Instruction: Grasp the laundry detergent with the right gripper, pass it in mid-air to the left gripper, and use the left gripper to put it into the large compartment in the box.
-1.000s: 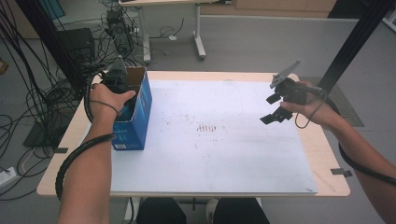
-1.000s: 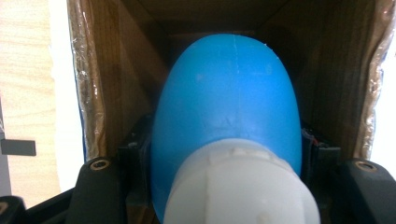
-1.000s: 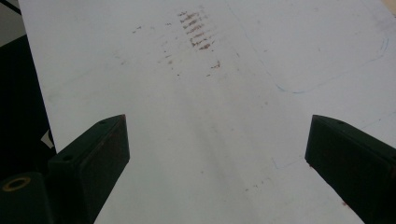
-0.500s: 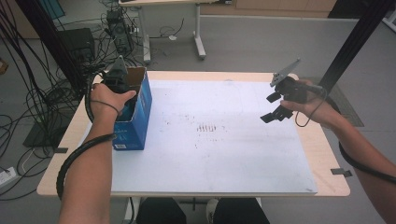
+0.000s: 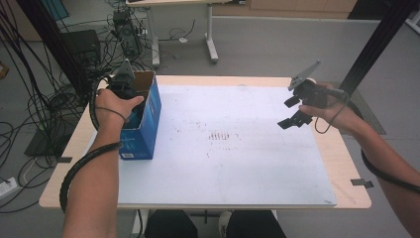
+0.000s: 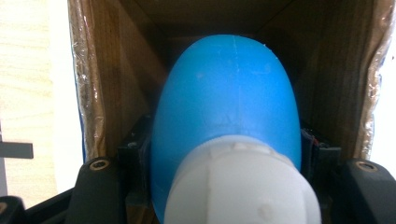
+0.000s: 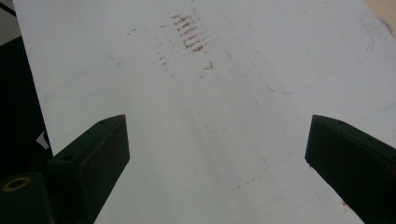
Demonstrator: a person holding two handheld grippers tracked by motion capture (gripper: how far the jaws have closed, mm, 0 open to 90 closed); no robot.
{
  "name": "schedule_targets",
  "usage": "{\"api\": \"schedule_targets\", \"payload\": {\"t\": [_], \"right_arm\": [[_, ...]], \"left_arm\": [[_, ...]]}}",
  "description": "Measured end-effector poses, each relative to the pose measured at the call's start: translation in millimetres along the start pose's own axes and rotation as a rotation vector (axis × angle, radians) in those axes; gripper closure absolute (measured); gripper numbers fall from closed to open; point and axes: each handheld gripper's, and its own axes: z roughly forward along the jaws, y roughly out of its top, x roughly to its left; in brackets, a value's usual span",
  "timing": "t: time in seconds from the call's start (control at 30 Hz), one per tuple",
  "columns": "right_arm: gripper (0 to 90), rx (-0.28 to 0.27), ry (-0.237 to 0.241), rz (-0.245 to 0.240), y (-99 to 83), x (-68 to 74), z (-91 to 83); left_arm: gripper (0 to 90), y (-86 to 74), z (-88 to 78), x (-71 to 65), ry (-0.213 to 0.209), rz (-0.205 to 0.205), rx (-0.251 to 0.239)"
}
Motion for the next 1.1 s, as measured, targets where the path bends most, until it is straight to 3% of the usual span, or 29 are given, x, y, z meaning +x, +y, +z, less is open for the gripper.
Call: {"api": "schedule_targets", "payload": {"t": [1.1], "right_arm": [[6.4,0.004,0.001,-0.002,0.7,0.1,-1.3]], "left_arm": [[36.6,0.5,-0.4,-3.2,0.001,0.005,-0.004]]}}
